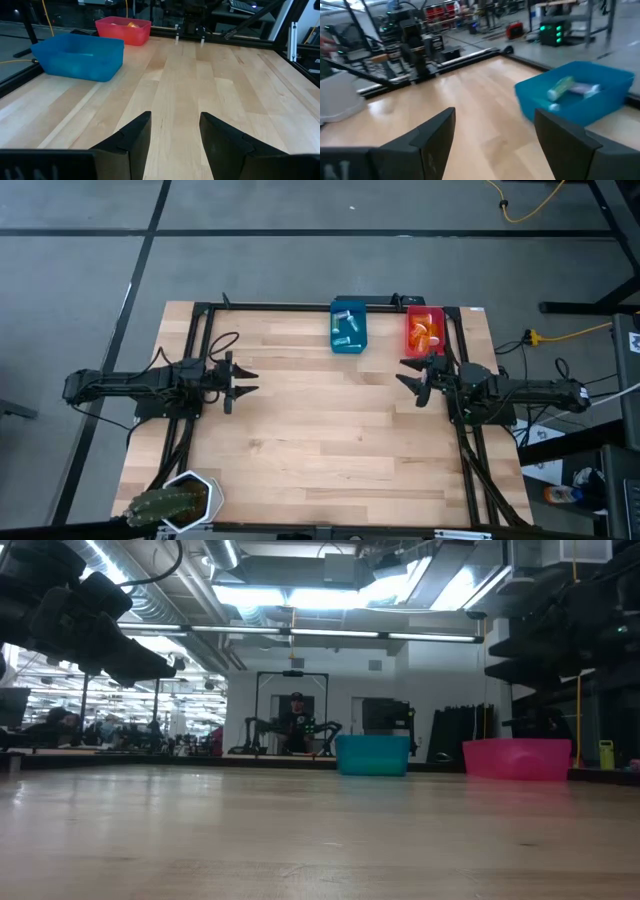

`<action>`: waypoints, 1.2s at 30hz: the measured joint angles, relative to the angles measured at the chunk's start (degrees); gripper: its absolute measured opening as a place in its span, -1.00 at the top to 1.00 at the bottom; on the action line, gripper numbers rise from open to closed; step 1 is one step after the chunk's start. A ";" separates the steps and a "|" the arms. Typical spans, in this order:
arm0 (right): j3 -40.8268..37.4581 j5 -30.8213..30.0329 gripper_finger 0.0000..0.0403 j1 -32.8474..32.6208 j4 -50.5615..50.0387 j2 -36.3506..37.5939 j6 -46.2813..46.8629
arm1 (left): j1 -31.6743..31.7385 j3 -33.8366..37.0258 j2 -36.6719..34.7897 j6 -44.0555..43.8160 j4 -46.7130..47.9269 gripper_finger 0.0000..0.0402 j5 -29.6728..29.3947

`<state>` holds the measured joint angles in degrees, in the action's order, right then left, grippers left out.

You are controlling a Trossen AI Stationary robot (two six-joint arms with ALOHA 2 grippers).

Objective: Pick and place medicine bottles into bin by pill shape (circle, oval)
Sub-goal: Return to Home Position

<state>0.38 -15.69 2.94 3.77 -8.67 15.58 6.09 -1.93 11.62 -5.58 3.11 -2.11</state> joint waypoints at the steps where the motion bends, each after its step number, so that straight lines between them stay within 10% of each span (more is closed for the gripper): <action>1: 0.00 -1.28 -0.34 -0.37 0.03 -0.02 -0.75 | 0.00 0.00 -0.02 0.00 -0.02 0.19 0.00; 36: 0.00 0.73 -0.34 -0.98 0.22 -0.09 0.59 | 0.00 0.00 -0.01 0.00 -0.01 0.19 0.00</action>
<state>0.38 -14.95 1.96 3.99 -8.75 16.18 6.09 -1.93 11.61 -5.58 3.10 -2.11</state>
